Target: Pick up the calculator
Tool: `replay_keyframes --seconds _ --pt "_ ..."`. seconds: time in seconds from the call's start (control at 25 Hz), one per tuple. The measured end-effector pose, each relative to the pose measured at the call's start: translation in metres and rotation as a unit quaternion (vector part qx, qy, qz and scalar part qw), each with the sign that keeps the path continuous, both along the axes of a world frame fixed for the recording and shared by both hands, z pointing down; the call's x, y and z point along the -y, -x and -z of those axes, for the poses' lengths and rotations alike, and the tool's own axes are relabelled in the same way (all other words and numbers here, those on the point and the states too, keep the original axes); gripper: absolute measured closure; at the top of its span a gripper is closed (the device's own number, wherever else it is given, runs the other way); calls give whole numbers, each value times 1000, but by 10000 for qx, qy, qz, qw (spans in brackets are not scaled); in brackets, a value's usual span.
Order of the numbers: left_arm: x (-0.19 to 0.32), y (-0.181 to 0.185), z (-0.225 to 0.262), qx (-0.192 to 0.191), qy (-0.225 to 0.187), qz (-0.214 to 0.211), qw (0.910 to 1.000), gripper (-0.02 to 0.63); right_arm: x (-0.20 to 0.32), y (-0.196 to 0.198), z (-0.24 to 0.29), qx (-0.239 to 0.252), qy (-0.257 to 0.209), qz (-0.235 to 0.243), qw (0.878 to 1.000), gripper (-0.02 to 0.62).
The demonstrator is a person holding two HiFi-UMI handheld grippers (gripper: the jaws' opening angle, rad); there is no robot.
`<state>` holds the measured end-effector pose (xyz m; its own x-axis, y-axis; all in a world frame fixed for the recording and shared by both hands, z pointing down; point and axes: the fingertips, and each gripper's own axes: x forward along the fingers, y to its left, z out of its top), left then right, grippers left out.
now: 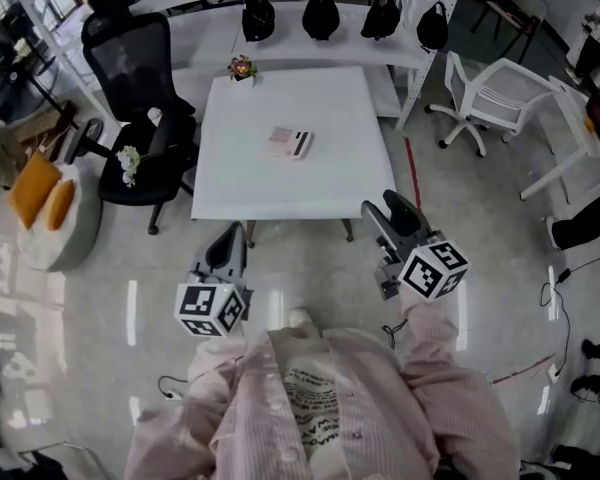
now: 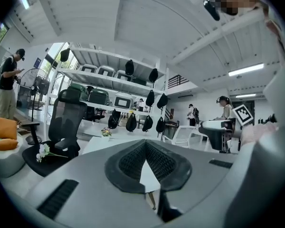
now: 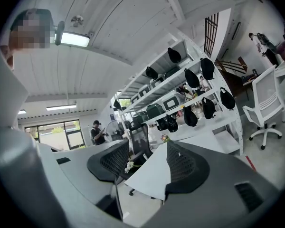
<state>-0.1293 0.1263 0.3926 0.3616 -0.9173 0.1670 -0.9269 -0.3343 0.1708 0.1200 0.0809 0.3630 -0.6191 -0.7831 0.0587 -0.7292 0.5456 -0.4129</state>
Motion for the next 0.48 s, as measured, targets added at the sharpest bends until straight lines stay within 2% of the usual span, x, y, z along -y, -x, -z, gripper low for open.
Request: replay_keyframes --seconds 0.48 --pt "40 13 -23 -71 218 -11 9997 606 40 14 -19 59 147 3 9999 371"
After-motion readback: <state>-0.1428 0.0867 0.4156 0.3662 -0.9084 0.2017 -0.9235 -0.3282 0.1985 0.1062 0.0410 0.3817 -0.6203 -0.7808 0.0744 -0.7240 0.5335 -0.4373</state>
